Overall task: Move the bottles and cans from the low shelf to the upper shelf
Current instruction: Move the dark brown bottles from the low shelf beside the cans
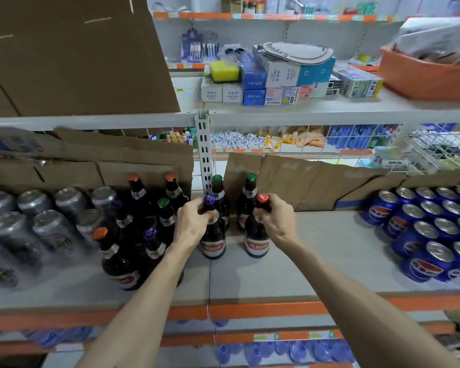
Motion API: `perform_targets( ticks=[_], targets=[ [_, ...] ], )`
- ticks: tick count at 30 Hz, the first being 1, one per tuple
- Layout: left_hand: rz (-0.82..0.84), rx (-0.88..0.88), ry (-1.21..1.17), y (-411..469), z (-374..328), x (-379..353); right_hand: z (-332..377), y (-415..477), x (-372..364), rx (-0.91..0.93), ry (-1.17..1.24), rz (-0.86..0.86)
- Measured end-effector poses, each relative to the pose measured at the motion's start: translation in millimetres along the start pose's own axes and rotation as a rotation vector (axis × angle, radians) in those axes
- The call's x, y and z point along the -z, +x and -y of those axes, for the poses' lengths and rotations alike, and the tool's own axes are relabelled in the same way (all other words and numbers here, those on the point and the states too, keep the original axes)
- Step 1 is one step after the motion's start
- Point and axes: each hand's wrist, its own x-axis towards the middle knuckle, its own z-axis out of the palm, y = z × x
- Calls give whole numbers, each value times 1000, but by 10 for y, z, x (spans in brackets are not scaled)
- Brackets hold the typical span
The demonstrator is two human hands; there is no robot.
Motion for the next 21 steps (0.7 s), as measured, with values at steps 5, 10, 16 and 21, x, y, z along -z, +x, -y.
perform_targets(
  ticks=[5,10,16,21],
  targets=[
    [13,4,-24,32,74,-58,-8,54,-88,-11,17,-7],
    [13,-5,-28,70,104,-73,-25,58,-189,-25,39,5],
    [26,-35,-70,48,126,-104,-13,61,-248,-20,53,13],
    [24,-36,-107,48,144,-109,-23,47,-273,-17,36,-13]
  ],
)
